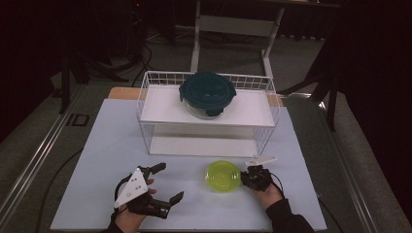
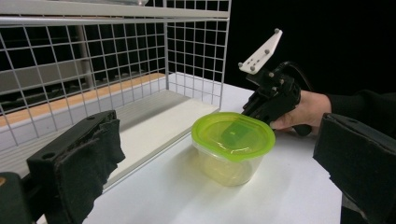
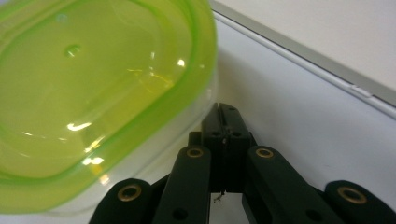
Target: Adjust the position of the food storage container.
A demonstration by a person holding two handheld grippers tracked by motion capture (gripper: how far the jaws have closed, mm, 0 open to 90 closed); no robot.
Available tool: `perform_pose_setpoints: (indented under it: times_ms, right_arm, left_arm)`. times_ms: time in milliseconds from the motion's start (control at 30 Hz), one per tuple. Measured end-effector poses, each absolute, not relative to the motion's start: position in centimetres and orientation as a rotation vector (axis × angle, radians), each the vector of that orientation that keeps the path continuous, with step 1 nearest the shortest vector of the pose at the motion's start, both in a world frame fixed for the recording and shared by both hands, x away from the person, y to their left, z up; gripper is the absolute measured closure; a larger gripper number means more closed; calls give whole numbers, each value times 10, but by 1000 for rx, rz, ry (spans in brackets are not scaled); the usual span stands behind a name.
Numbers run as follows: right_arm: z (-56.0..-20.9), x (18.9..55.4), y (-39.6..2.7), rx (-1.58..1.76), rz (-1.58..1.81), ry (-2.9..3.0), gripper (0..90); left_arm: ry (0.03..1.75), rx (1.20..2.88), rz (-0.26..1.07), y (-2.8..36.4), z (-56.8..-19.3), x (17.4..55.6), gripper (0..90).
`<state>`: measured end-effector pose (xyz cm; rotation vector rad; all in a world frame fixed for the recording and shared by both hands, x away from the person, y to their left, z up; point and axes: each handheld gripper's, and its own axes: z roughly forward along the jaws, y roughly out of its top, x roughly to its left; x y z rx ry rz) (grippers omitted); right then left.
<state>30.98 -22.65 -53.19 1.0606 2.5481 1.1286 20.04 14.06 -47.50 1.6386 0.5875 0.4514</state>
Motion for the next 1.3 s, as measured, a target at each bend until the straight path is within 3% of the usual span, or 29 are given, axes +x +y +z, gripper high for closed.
perform_pose_setpoints:
  times_ms: [333,1300]
  right_arm:
    - [-527,294,-243,1094,1158,2537,900]
    - [-532,295,-165,920,1171,2691,900]
  left_arm:
    - [590,1635,450,141,-475,202,15]
    - [595,1630,445,144,-475,202,15]
